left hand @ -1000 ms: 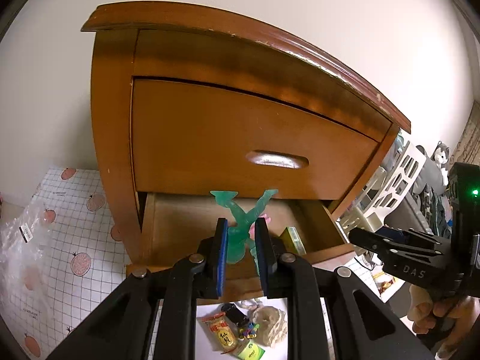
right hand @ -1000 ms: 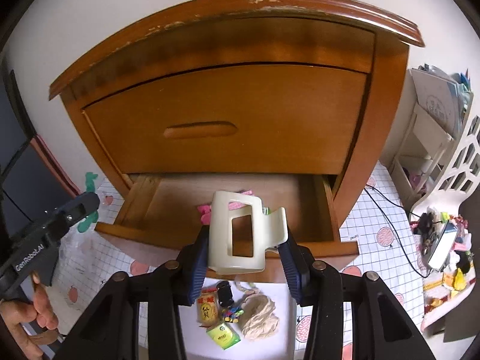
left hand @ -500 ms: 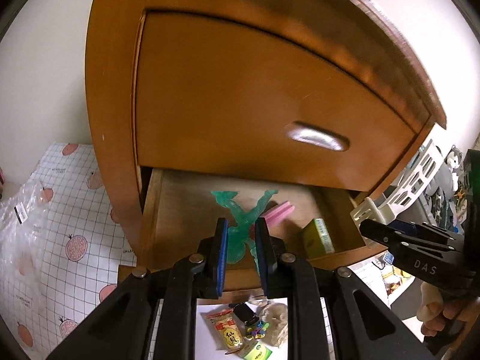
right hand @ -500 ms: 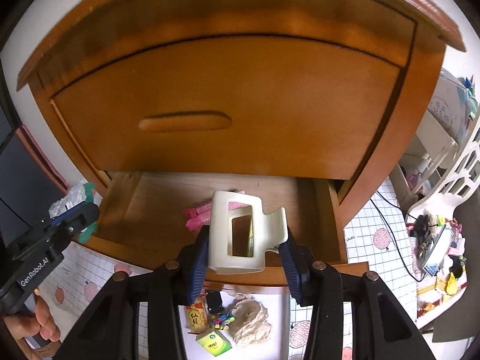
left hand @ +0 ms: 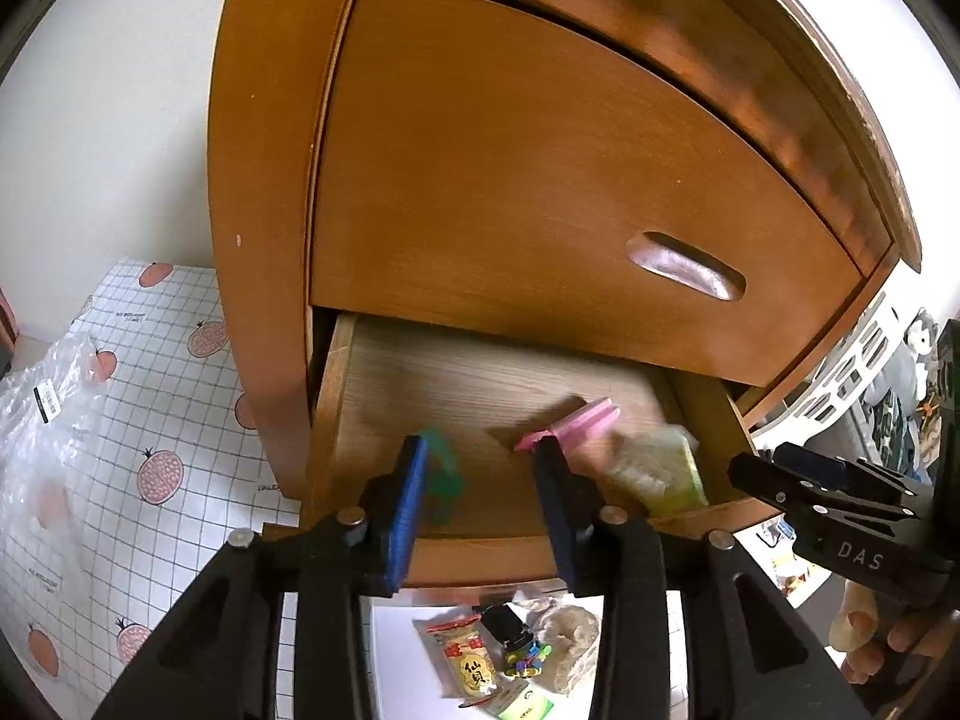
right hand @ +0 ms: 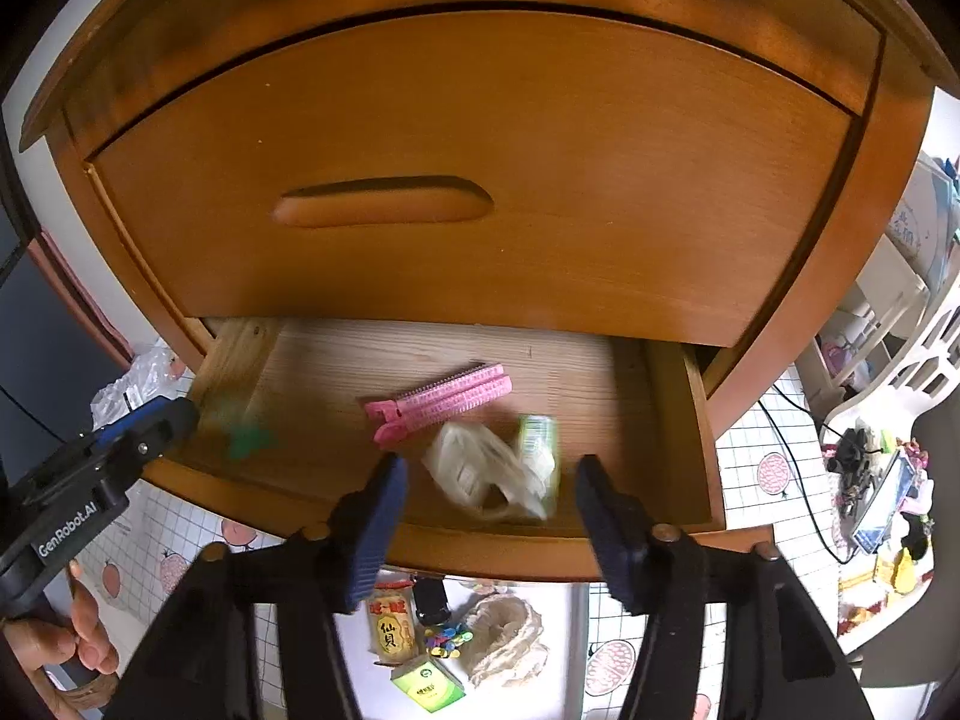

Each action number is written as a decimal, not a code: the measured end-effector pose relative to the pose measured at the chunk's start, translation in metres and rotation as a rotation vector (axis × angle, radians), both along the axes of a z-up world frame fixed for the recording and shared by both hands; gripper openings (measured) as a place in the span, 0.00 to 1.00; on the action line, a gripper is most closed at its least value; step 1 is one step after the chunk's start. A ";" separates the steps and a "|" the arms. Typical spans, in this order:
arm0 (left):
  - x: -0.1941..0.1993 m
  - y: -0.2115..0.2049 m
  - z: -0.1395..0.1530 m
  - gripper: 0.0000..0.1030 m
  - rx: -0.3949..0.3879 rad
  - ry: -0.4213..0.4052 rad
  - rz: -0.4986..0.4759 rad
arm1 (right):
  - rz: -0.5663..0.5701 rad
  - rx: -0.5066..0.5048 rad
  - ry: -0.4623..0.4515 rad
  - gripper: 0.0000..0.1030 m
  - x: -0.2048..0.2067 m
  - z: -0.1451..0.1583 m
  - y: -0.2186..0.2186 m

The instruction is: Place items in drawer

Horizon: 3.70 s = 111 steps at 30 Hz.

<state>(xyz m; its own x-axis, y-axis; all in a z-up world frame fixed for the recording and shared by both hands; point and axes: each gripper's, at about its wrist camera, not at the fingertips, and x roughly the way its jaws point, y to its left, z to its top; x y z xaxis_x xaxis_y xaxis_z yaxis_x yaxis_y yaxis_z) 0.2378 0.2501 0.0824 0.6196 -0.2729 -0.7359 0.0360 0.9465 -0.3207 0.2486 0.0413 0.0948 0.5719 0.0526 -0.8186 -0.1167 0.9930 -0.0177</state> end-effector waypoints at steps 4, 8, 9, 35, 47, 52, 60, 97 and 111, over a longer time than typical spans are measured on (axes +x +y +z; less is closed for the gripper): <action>-0.001 -0.002 0.003 0.55 0.005 -0.007 0.003 | -0.004 -0.005 0.003 0.66 -0.001 -0.001 0.000; -0.001 -0.003 0.004 0.62 0.017 -0.008 0.013 | -0.006 -0.005 0.004 0.75 -0.002 -0.002 -0.001; -0.001 -0.003 0.004 0.65 0.023 -0.010 0.017 | -0.007 -0.007 0.001 0.76 -0.003 -0.002 -0.001; -0.008 0.005 -0.001 1.00 0.126 -0.073 0.112 | -0.053 0.020 0.008 1.00 -0.005 -0.004 -0.012; -0.035 -0.001 0.012 1.00 0.138 -0.130 0.145 | -0.046 0.028 -0.060 1.00 -0.024 0.001 -0.010; -0.071 -0.012 0.017 1.00 0.130 -0.197 0.126 | -0.033 0.012 -0.166 1.00 -0.063 -0.003 -0.006; -0.103 -0.019 -0.007 1.00 0.090 -0.162 0.084 | 0.006 0.079 -0.141 1.00 -0.109 -0.050 0.000; -0.115 -0.048 -0.198 1.00 0.066 0.310 0.036 | -0.147 0.154 0.261 0.96 -0.092 -0.216 -0.050; -0.119 -0.081 -0.225 1.00 0.087 0.382 0.007 | -0.130 0.258 0.275 0.80 -0.080 -0.245 -0.058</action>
